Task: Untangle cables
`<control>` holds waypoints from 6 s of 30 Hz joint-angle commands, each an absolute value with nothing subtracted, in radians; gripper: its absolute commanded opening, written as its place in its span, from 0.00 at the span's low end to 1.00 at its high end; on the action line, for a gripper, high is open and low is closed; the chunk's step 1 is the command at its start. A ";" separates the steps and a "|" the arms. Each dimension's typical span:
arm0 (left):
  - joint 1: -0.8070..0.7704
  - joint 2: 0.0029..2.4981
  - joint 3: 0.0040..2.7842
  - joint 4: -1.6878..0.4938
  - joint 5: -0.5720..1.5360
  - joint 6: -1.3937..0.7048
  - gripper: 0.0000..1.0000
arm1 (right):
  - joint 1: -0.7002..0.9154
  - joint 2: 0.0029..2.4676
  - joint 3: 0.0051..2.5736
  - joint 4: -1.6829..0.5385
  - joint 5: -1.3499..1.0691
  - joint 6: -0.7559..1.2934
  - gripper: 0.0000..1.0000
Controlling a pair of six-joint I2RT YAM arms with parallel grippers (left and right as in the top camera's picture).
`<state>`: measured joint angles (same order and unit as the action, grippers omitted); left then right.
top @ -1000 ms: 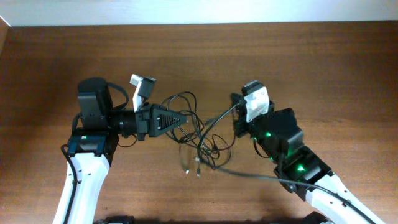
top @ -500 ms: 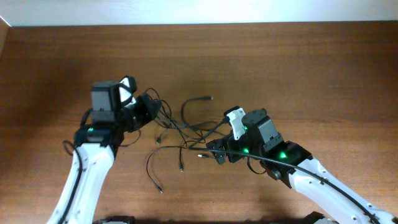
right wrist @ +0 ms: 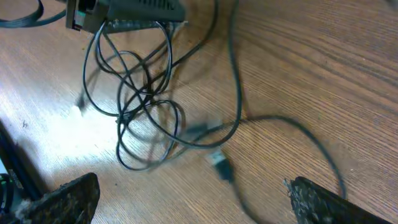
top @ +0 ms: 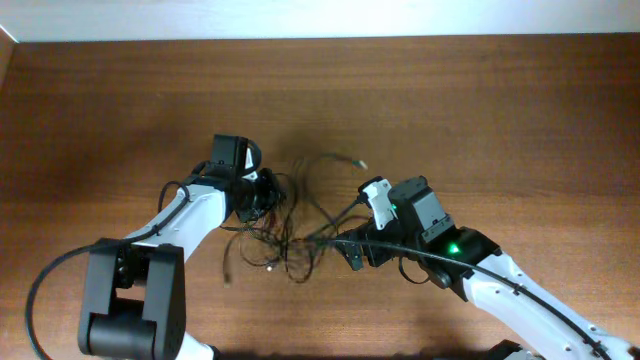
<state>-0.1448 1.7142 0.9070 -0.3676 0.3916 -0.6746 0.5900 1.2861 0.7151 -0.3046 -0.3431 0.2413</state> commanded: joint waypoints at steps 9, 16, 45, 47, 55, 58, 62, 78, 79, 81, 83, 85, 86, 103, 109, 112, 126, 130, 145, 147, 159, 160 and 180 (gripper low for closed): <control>-0.207 1.738 0.915 0.385 0.558 -0.807 0.29 | 0.594 1.460 0.715 -0.112 -0.358 0.297 0.99; -0.174 1.724 0.915 -0.157 0.297 -0.566 0.99 | 0.595 1.460 0.715 -0.119 -0.355 0.297 0.98; -0.410 1.589 1.395 -0.678 -0.484 -0.180 0.99 | 0.399 1.233 0.715 -0.406 -0.337 0.297 0.99; -0.409 1.589 1.395 -0.765 -0.508 -0.311 0.99 | 0.399 1.233 0.715 -0.410 -0.341 0.297 0.99; -0.324 1.589 1.382 -1.027 -0.234 -0.640 0.99 | 0.399 1.280 0.715 -0.410 -0.340 0.297 0.98; -0.324 1.589 1.327 -1.020 -0.167 -0.814 0.99 | 0.399 1.330 0.714 -0.410 -0.340 0.297 0.99; -0.324 1.589 1.185 -0.920 -0.215 -0.920 0.99 | 0.399 1.391 0.714 -0.424 -0.340 0.297 0.98; -0.290 1.747 0.848 -0.285 -0.175 -0.835 0.28 | 0.399 1.397 0.714 -0.428 -0.336 0.296 0.99; -0.301 1.763 0.848 -0.250 -0.144 -0.835 0.12 | 0.398 1.397 0.714 -0.428 -0.328 0.296 0.99; -0.332 1.764 0.849 -0.142 -0.051 -0.760 0.05 | 0.398 1.397 0.715 -0.427 -0.328 0.294 0.99; -0.385 1.764 0.850 -0.030 0.075 -0.671 0.07 | 0.398 1.397 0.715 -0.427 -0.328 0.294 0.99; -0.446 1.764 0.852 -0.016 0.083 -0.651 0.08 | 0.398 1.397 0.714 -0.427 -0.329 0.294 0.99; -0.467 1.764 0.856 -0.016 0.083 -0.633 0.08 | 0.398 1.397 0.715 -0.427 -0.329 0.294 0.99; -0.481 1.275 1.145 -0.587 -0.355 -0.418 0.99 | 0.398 1.397 0.718 -0.403 -0.527 0.294 0.99; -0.482 1.279 1.145 -0.640 -0.374 -0.417 0.99 | 0.399 1.397 0.817 -0.320 -0.542 0.293 0.99; -0.482 1.279 1.145 -0.649 -0.381 -0.417 0.99 | 0.399 1.397 0.844 -0.287 -0.538 0.293 1.00; 0.101 1.245 1.184 -0.854 0.128 -0.166 0.99 | 0.405 1.401 0.902 -0.260 -0.484 0.282 0.86; 0.101 1.244 1.183 -0.854 0.124 -0.166 0.99 | 0.493 1.554 1.050 -0.261 -0.348 0.213 0.79; 0.101 1.244 1.183 -0.854 0.124 -0.166 0.99 | 0.569 2.062 1.239 0.011 -0.302 0.350 0.55; 0.101 1.244 1.183 -0.854 0.124 -0.166 0.99 | 0.570 2.083 1.239 0.047 -0.290 0.350 0.46; 0.101 1.244 1.183 -0.854 0.124 -0.166 0.99 | 0.561 1.631 1.280 -0.139 -0.373 0.287 0.04; 0.101 1.244 1.183 -0.854 0.124 -0.166 0.99 | 0.553 1.564 1.280 -0.164 -0.369 0.271 0.04; 0.087 1.257 1.168 -0.843 0.520 -0.197 0.81 | 0.412 1.364 1.279 -0.559 -0.464 0.263 0.04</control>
